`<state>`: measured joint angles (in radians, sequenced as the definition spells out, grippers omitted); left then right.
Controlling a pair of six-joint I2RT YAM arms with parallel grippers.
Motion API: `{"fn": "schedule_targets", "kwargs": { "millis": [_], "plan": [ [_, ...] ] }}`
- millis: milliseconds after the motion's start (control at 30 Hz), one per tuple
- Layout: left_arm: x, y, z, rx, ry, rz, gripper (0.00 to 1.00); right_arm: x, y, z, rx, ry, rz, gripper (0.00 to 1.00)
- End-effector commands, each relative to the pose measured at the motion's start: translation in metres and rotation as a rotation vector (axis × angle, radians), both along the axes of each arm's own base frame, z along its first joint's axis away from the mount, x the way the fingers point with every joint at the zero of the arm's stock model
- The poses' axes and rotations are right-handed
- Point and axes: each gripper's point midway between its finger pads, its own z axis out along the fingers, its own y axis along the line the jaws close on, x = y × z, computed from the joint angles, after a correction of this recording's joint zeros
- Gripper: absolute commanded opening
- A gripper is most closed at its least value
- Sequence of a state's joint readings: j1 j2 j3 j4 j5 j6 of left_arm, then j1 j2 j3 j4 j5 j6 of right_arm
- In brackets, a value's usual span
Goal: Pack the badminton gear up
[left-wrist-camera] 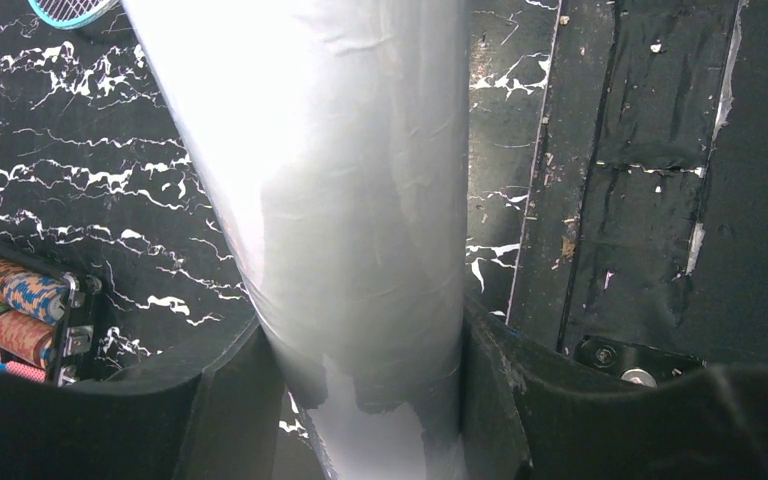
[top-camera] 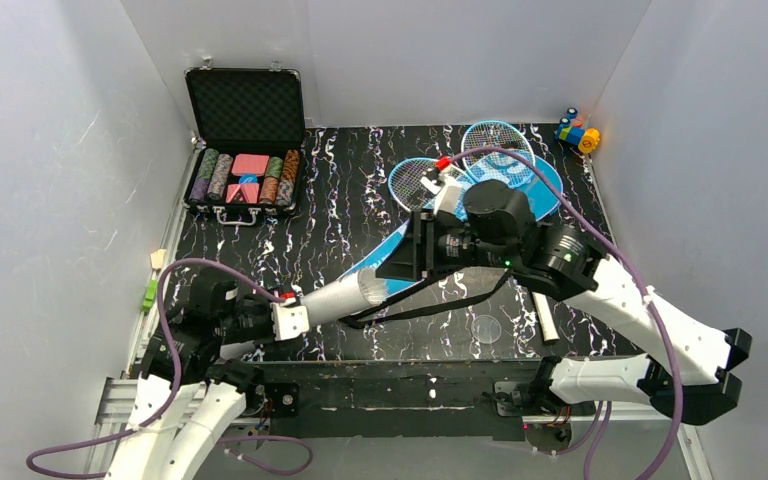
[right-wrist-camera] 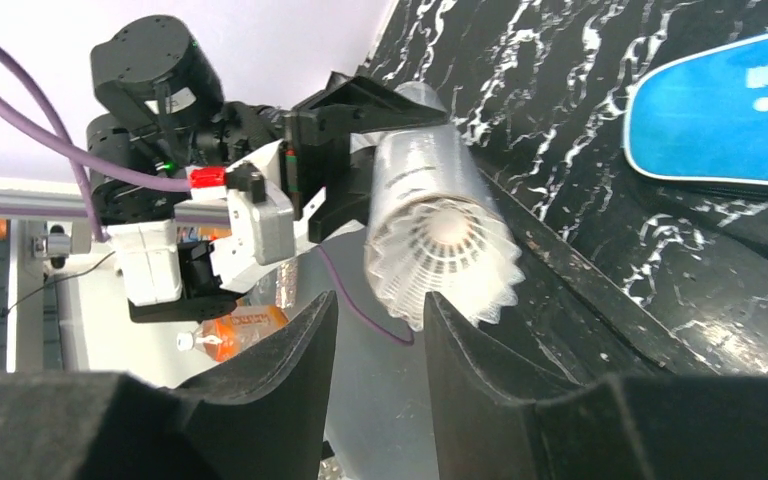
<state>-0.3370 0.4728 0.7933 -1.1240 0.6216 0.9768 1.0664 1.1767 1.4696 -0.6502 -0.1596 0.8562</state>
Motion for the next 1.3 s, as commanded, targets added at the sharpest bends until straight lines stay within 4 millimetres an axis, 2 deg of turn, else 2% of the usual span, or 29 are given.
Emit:
{"fn": "schedule_targets", "kwargs": {
  "millis": [0, 200, 367, 667, 867, 1267],
  "plan": [
    [-0.003, -0.005, 0.015, -0.032, -0.045, -0.032, 0.36, 0.015, -0.026, -0.005, -0.007, -0.048, -0.083, 0.46],
    [-0.004, -0.006, 0.019, -0.040, -0.043, -0.037, 0.36, 0.021, -0.025, -0.044, -0.121, -0.010, -0.078, 0.52],
    [-0.003, -0.006, 0.019, -0.041, -0.039, -0.035, 0.36, 0.021, -0.015, -0.050, -0.102, 0.001, -0.057, 0.53],
    [-0.003, -0.008, 0.023, -0.051, -0.042, -0.041, 0.36, 0.025, -0.004, -0.073, -0.125, 0.041, -0.053, 0.53],
    [-0.003, -0.009, 0.024, -0.057, -0.044, -0.045, 0.36, 0.027, 0.006, -0.079, -0.126, 0.053, -0.050, 0.53],
    [-0.002, -0.009, 0.023, -0.058, -0.038, -0.034, 0.36, 0.017, 0.027, -0.098, -0.159, 0.074, -0.018, 0.52]
  ]
}}
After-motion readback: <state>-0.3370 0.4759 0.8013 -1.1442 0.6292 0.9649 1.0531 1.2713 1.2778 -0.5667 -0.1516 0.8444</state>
